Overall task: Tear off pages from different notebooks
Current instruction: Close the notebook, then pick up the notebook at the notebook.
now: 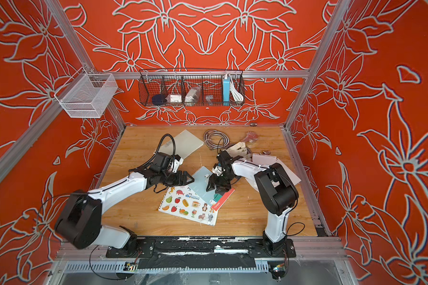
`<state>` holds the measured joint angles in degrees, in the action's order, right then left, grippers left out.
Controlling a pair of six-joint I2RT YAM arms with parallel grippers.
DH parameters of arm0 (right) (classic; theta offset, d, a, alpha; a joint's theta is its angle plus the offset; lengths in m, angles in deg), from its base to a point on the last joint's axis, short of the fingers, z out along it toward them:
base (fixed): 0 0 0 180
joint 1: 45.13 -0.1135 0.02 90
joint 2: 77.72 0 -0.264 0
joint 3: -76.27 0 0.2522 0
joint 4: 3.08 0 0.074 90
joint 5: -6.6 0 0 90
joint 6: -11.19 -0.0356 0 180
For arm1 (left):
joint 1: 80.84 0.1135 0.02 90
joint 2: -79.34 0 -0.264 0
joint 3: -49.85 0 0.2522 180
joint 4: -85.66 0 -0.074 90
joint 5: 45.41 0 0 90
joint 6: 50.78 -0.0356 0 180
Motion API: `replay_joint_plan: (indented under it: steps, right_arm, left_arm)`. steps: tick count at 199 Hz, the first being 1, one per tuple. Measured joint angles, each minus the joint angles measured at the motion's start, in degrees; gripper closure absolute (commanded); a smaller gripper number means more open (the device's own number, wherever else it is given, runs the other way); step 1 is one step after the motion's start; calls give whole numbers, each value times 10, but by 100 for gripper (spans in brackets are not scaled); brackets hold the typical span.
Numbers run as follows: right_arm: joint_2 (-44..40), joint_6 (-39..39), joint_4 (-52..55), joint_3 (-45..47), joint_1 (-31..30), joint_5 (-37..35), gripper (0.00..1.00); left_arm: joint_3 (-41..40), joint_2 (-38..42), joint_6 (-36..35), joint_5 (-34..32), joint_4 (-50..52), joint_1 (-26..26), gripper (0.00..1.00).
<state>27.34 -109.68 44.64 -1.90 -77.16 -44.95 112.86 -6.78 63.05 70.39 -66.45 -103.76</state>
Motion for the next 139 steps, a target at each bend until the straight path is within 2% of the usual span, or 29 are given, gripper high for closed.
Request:
replay_joint_plan:
  steps: [41,72,114,127,139]
  right_arm:
    - [7,9,-17,0,0,15,42]
    - [13,19,-26,0,0,28,43]
    - [19,33,-27,-2,0,42,42]
    - [22,36,-25,-3,0,46,42]
    - [24,38,-24,-5,0,49,42]
  left_arm:
    - [22,-61,-35,-63,-26,0,28]
    - [40,-133,-64,-65,-72,1,28]
    - [68,-195,-65,35,-156,5,33]
    - [73,-212,-59,75,-176,11,38]
    - [82,-229,-55,111,-188,15,47]
